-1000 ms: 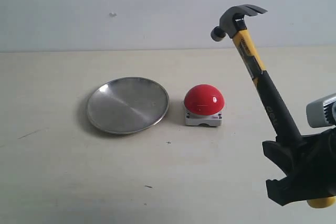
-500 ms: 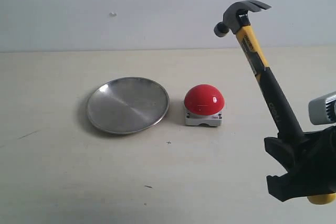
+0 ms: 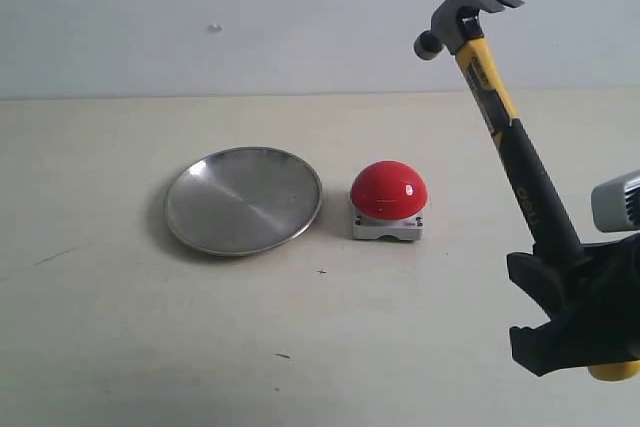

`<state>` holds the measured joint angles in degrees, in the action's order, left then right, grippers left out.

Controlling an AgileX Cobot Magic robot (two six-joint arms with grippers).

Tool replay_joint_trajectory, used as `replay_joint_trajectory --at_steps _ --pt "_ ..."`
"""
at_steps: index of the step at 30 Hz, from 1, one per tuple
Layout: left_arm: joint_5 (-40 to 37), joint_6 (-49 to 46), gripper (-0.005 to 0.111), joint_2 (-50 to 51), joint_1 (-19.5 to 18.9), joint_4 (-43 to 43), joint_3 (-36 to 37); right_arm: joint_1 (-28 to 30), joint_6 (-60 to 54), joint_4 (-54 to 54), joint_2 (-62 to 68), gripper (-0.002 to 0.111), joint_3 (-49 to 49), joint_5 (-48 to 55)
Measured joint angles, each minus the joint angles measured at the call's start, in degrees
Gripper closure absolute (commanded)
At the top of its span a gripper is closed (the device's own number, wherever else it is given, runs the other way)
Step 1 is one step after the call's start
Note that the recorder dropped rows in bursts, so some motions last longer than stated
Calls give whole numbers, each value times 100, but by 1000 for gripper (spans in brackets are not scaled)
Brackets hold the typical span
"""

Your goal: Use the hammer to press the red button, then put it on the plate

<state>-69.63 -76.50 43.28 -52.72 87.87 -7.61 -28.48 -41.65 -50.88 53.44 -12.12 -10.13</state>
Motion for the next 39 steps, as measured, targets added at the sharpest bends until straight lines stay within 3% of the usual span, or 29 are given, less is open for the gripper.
replay_joint_trajectory --at_steps 7,9,11,14,19,26,36,39 --pt "0 0 107 0 12 -58 0 0 0 -11 0 108 0 -20" --pt "0 0 107 0 220 -58 0 0 0 -50 0 108 0 -20" --pt "0 0 107 0 655 -58 0 0 0 -61 0 108 0 -20" --pt "0 0 107 0 1694 -69 0 0 0 -61 0 108 0 -20" --pt "0 0 107 0 3021 -69 0 0 0 -61 0 108 0 -20" --pt "0 0 107 0 4083 -69 0 0 -16 -50 0 108 80 -44" --pt "0 -12 107 0 4225 -69 0 0 -16 -40 0 108 199 -243" --pt "0 -612 107 0 4225 -69 0 0 -16 -40 0 108 199 -243"
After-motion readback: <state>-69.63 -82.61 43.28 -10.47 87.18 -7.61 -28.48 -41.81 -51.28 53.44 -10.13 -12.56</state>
